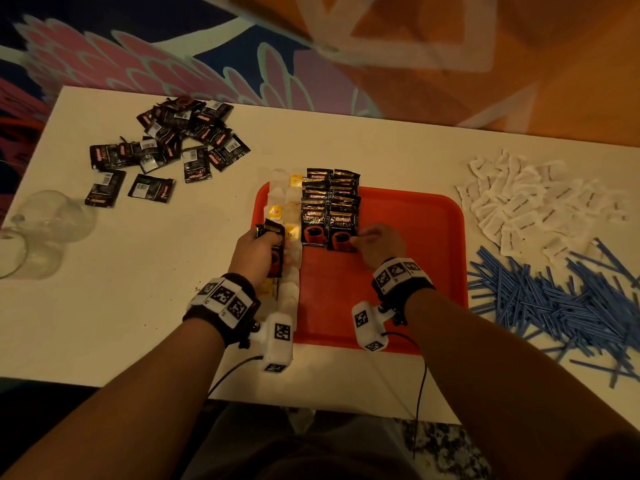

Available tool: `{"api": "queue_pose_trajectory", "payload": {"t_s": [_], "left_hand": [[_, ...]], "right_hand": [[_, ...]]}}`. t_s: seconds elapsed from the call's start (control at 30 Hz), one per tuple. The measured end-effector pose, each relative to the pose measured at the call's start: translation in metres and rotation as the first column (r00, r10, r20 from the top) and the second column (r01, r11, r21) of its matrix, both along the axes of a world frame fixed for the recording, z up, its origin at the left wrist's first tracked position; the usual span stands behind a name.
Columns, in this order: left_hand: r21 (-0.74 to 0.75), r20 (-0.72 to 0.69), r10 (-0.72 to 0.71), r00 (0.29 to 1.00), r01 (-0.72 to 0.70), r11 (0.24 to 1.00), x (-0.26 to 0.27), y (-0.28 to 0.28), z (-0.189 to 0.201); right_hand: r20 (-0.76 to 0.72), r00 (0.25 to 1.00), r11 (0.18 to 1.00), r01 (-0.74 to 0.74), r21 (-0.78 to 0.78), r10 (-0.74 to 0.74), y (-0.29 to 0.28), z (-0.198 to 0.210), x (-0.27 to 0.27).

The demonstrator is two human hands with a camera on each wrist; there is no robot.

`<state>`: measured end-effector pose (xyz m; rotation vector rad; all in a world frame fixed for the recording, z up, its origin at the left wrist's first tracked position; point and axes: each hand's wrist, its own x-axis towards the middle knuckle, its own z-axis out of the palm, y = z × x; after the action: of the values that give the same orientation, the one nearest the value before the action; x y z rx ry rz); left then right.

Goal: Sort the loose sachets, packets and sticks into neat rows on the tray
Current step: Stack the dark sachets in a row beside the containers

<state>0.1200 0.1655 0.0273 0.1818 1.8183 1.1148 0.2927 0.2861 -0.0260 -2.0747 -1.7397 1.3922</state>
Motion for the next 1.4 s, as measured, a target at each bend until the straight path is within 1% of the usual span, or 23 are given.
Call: {"api": "queue_pose_trajectory", "payload": {"t_s": [0.17,0.23,0.27,0.33,0.4,0.47,0.5,0.57,0.63,0.7,0.83,1.0,1.1,1.2,1.3,1.4], "left_hand": [[0.034,-0.004,-0.042,0.999,0.042,0.999,0.002,-0.004,0.004],[0.029,-0.005,-0.036,0.999,0.036,0.999,0.001,-0.004,0.005],[0.030,0.011,-0.019,1.000,0.018,0.999,0.001,-0.004,0.008],[0.040,0.040,0.008,0.999,-0.010,0.999,0.001,-0.001,0.014],[0.060,0.062,0.017,0.998,-0.021,0.998,0.004,0.001,0.021],[0.081,0.097,0.035,0.995,-0.043,0.996,0.008,0.003,0.028],[0.086,0.125,0.037,0.991,-0.048,0.995,0.009,0.004,0.032],[0.105,0.195,0.038,0.980,-0.059,0.993,0.010,0.005,0.039],[0.138,0.280,0.067,0.958,-0.109,0.984,0.007,0.006,0.050],[0.155,0.313,0.091,0.945,-0.145,0.977,0.002,0.006,0.056],[0.117,0.219,0.058,0.974,-0.085,0.989,-0.001,0.004,0.055],[0.093,0.203,0.066,0.977,-0.086,0.992,-0.007,-0.003,0.050],[0.095,0.161,0.071,0.984,-0.088,0.992,-0.012,-0.008,0.044],[0.092,0.120,0.114,0.986,-0.125,0.988,-0.021,-0.015,0.036],[0.066,0.175,0.173,0.969,-0.186,0.980,-0.029,-0.023,0.032],[0.043,0.205,0.185,0.961,-0.197,0.979,-0.034,-0.030,0.030]], "right_hand": [[-0.014,1.000,1.000,0.001,0.022,-0.001,-0.003,0.009,0.006],[-0.056,0.998,0.998,-0.034,0.053,0.037,-0.007,0.015,0.005],[-0.086,0.993,0.995,-0.080,0.067,0.086,-0.011,0.020,0.003],[-0.191,0.961,0.980,-0.190,0.064,0.199,-0.019,0.030,-0.004],[-0.360,0.906,0.971,-0.238,-0.002,0.222,-0.031,0.046,-0.012],[-0.465,0.856,0.962,-0.271,-0.032,0.226,-0.040,0.058,-0.021],[-0.467,0.849,0.959,-0.284,-0.005,0.249,-0.043,0.062,-0.024],[-0.428,0.859,0.958,-0.279,0.065,0.279,-0.047,0.066,-0.029],[-0.393,0.877,0.961,-0.262,0.089,0.275,-0.048,0.067,-0.031],[-0.373,0.886,0.961,-0.256,0.102,0.276,-0.050,0.067,-0.031],[-0.404,0.877,0.966,-0.238,0.104,0.260,-0.055,0.072,-0.033],[-0.417,0.867,0.962,-0.250,0.106,0.272,-0.062,0.073,-0.039],[-0.401,0.872,0.959,-0.258,0.115,0.282,-0.066,0.069,-0.039],[-0.311,0.906,0.958,-0.262,0.118,0.286,-0.065,0.059,-0.036],[-0.192,0.951,0.969,-0.228,0.099,0.243,-0.059,0.046,-0.030],[-0.111,0.979,0.985,-0.164,0.058,0.169,-0.050,0.034,-0.026]]}}
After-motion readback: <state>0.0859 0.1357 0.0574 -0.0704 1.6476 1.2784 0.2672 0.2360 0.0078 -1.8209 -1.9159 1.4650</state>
